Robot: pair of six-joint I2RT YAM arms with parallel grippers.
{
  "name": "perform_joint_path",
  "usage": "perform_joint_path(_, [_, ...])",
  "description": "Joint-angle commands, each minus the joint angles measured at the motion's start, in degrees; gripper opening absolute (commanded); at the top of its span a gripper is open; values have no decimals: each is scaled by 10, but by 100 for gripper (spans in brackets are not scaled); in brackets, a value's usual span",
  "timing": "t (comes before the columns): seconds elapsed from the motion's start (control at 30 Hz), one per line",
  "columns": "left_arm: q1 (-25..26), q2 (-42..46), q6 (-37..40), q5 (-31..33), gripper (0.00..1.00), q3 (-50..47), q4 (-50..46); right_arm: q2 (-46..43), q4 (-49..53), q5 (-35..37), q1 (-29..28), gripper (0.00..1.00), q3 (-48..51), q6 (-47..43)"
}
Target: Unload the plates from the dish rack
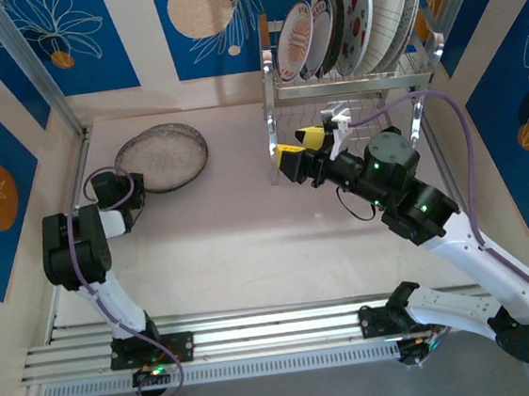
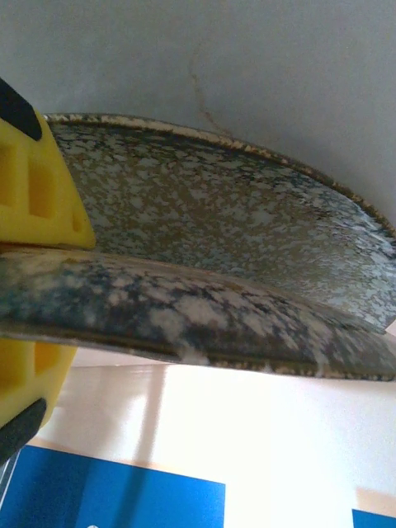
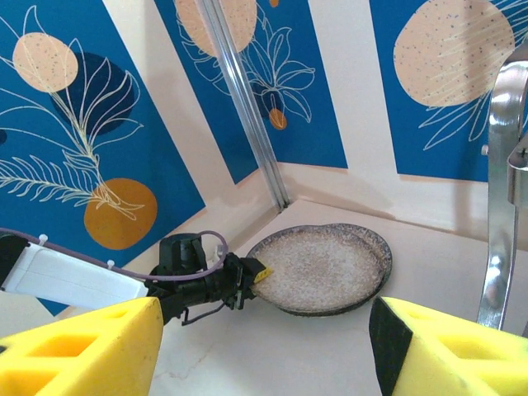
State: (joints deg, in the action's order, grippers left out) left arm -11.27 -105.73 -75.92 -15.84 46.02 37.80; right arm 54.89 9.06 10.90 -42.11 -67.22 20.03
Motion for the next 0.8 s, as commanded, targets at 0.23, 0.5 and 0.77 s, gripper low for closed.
perform_joint_path(0.23, [-11,-18,-1,-53,0,60,126,8,4,-7,6,69,-25,14])
perform_joint_path(0.5, [-12,-29,3,-66,15,64,110,17,10,-12,11,69,-32,18])
perform_joint_path(0.77, [-12,-31,12,-75,29,83,61,21,17,-15,14,69,-37,24])
